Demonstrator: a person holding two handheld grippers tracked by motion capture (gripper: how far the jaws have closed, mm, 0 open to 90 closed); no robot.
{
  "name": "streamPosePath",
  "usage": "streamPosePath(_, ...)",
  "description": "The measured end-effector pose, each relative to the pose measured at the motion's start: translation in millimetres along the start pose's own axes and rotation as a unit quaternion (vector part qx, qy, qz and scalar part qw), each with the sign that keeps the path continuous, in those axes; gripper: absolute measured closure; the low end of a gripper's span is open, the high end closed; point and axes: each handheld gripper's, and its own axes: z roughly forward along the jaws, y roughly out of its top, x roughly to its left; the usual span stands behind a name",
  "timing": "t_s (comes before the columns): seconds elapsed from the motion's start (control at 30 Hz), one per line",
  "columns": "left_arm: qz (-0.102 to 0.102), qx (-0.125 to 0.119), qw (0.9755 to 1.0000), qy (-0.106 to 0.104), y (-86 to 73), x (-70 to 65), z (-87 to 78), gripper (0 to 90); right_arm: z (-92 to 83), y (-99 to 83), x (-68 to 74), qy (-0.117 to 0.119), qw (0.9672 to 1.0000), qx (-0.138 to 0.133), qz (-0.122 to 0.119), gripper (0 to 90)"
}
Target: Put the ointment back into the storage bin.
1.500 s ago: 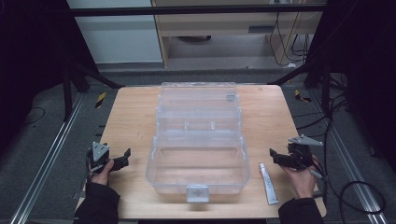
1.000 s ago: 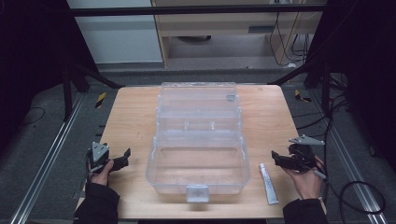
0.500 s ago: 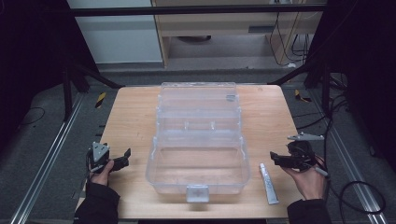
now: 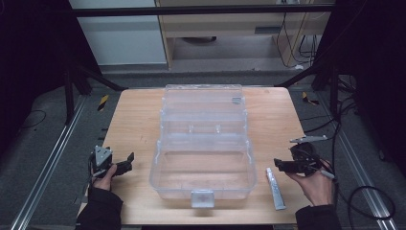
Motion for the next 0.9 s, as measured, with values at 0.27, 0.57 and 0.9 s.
streamPosePath(0.27, -0.001, -0.001, 1.0, -0.001, 0.0, 0.3, 0.0, 1.5, 5.3, 1.5, 8.0, 0.002, 0.9995, 0.032, -0.005, 28.6)
streamPosePath(0.57, -0.002, -0.001, 1.0, 0.0, 0.0, 0.4, 0.0, 1.5, 13.6, 0.0, 16.4, 0.003, 0.9974, 0.071, -0.012, 34.0)
streamPosePath(0.9, -0.002, -0.001, 1.0, -0.001, -0.1, 0.4, -0.1, 1.5, 21.4, -3.5, 20.5, 0.013, 0.9949, 0.099, -0.015, 39.4)
